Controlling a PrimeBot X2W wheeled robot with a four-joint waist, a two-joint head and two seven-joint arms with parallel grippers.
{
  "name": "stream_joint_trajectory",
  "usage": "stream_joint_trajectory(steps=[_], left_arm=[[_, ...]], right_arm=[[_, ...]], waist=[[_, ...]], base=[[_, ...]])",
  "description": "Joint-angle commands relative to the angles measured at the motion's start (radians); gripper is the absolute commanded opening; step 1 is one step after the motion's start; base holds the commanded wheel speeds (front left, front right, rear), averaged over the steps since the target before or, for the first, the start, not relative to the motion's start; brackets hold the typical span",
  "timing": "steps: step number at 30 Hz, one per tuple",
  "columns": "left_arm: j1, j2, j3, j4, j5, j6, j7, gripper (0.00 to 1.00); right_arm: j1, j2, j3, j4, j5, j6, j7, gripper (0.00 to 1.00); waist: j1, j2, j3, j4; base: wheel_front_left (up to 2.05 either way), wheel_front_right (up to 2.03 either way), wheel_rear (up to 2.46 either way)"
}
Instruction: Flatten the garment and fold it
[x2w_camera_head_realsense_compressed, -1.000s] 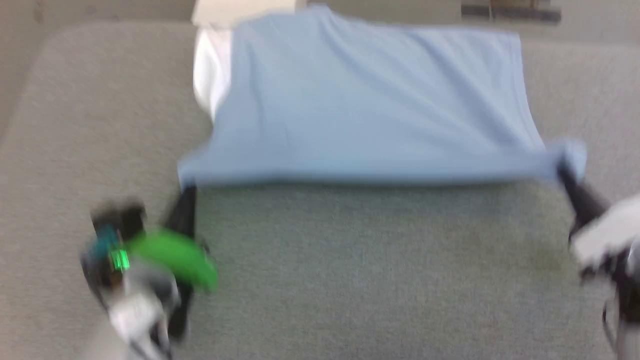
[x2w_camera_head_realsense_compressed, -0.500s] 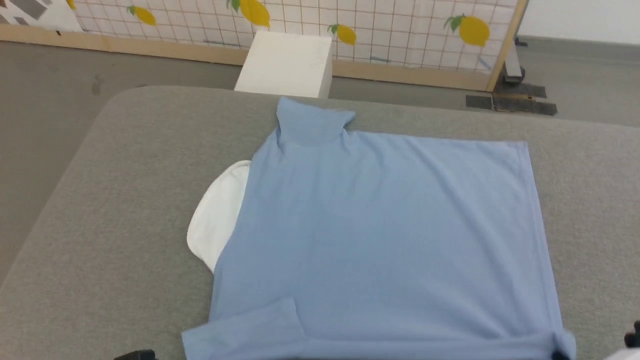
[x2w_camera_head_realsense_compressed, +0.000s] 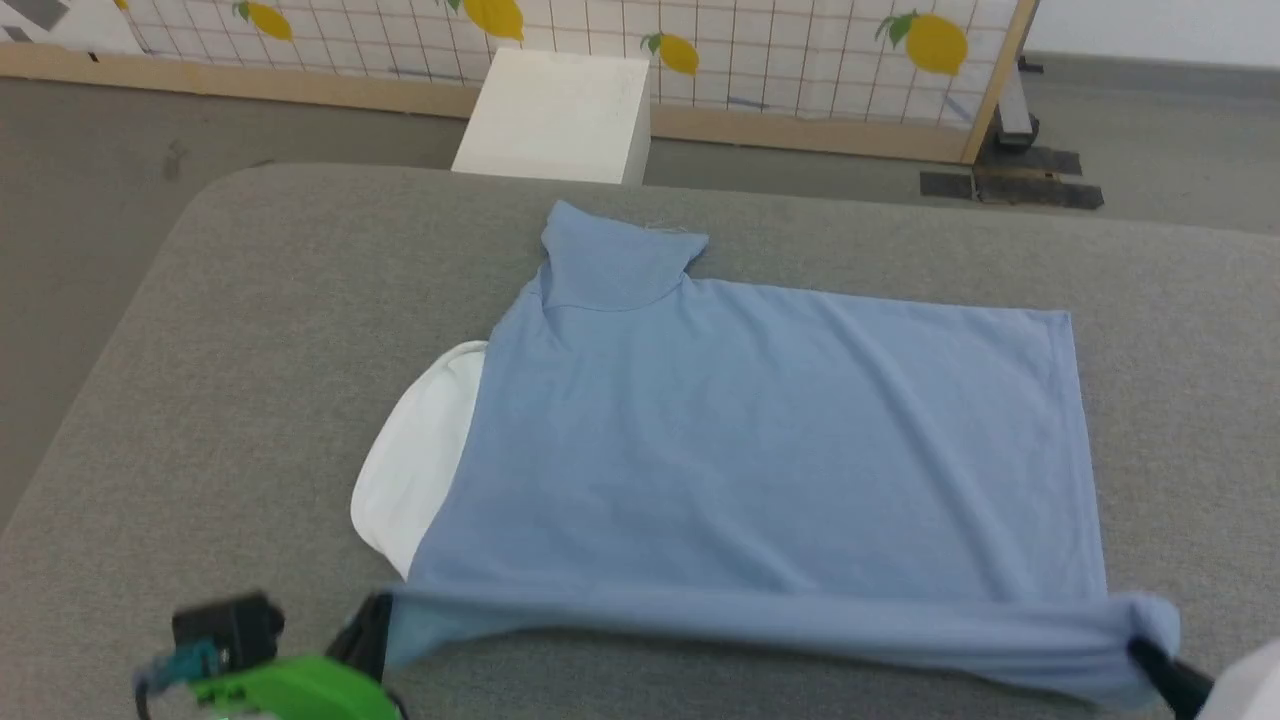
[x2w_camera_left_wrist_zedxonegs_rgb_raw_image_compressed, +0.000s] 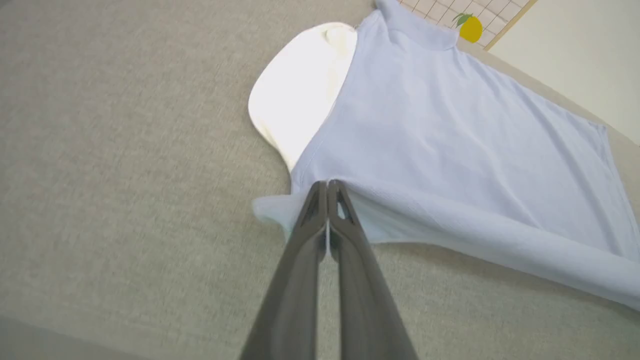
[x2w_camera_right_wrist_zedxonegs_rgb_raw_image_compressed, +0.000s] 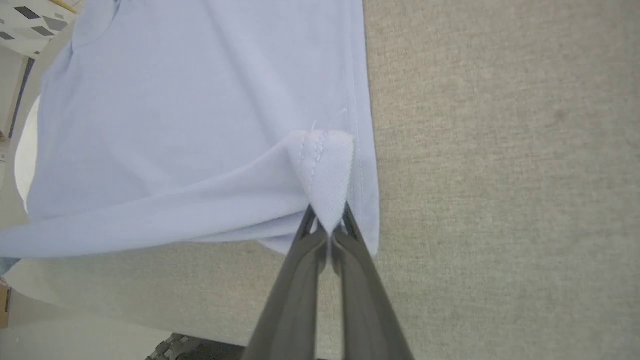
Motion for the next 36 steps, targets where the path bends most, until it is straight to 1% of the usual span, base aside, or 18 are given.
stream_joint_trajectory(steps=[1, 4, 7, 12, 18, 22, 24, 25, 26, 27, 28, 31, 33, 36], left_arm=[[-0.066, 0.019, 0.0, 0.006, 0.023, -0.013, 0.0, 0.0], [-0.183, 0.023, -0.023, 0.042, 0.048, -0.049, 0.013, 0.0], [-0.3, 0.015, -0.039, 0.117, 0.062, -0.087, 0.014, 0.0], [-0.443, -0.022, -0.056, 0.258, 0.07, -0.145, -0.025, 0.0], [-0.566, -0.068, -0.09, 0.421, 0.088, -0.216, -0.087, 0.0], [-0.615, -0.097, -0.111, 0.535, 0.085, -0.251, -0.101, 0.0], [-0.63, -0.11, -0.112, 0.582, 0.079, -0.261, -0.111, 0.0], [-0.635, -0.114, -0.112, 0.601, 0.076, -0.264, -0.112, 0.0], [-0.641, -0.119, -0.11, 0.617, 0.074, -0.267, -0.121, 0.33], [-0.644, -0.121, -0.109, 0.628, 0.071, -0.269, -0.125, 0.89], [-0.645, -0.122, -0.106, 0.638, 0.069, -0.268, -0.13, 1.0], [-0.628, -0.117, -0.086, 0.642, 0.055, -0.251, -0.136, 1.0], [-0.602, -0.109, -0.066, 0.614, 0.045, -0.223, -0.133, 1.0], [-0.535, -0.092, -0.045, 0.531, 0.029, -0.163, -0.097, 1.0]], right_arm=[[-0.044, -0.007, -0.002, -0.002, -0.021, -0.002, -0.012, 0.0], [-0.114, -0.016, 0.007, 0.016, -0.054, -0.002, -0.018, 0.0], [-0.181, -0.027, 0.026, 0.043, -0.09, -0.002, -0.02, 0.0], [-0.279, -0.039, 0.07, 0.108, -0.128, -0.002, -0.012, 0.0], [-0.352, -0.042, 0.078, 0.192, -0.178, -0.002, -0.014, 0.0], [-0.37, -0.045, 0.085, 0.24, -0.198, -0.002, 0.0, 0.0], [-0.375, -0.049, 0.091, 0.255, -0.199, -0.002, 0.004, 0.0], [-0.379, -0.049, 0.094, 0.256, -0.194, -0.002, -0.003, 0.23], [-0.381, -0.051, 0.099, 0.258, -0.187, -0.002, -0.011, 1.0], [-0.381, -0.052, 0.1, 0.259, -0.18, -0.002, -0.015, 1.0], [-0.38, -0.051, 0.099, 0.258, -0.169, -0.002, -0.022, 1.0], [-0.372, -0.05, 0.088, 0.241, -0.138, -0.002, -0.049, 1.0], [-0.357, -0.05, 0.073, 0.222, -0.125, -0.002, -0.065, 1.0], [-0.325, -0.042, 0.037, 0.182, -0.11, -0.002, -0.079, 1.0]], waist=[[0.0001, 0.0, 0.023, -0.012], [0.0001, 0.0, 0.055, -0.018], [0.0001, 0.0, 0.1, -0.026], [0.0001, 0.0, 0.182, -0.043], [0.0001, 0.0, 0.247, -0.04], [0.0001, 0.0, 0.259, -0.036], [0.0001, 0.0, 0.257, -0.035], [0.0001, 0.0, 0.253, -0.035], [0.0001, 0.0, 0.248, -0.034], [0.0001, 0.0, 0.242, -0.033], [0.0001, 0.0, 0.232, -0.031], [0.0001, 0.0, 0.201, -0.03], [0.0001, 0.0, 0.177, -0.028], [0.0001, 0.0, 0.145, -0.019]], base=[[0.0, 0.0, 0.0], [0.0, 0.0, 0.0], [0.0, 0.0, 0.0], [0.0, 0.0, 0.0], [0.0, 0.0, 0.0], [0.0, 0.0, 0.0], [0.0, 0.0, 0.0], [0.0, 0.0, 0.0], [0.0, 0.0, 0.0], [0.0, 0.0, 0.0], [0.0, 0.0, 0.0], [0.0, 0.0, 0.0], [0.0, 0.0, 0.0], [0.0, 0.0, 0.0]])
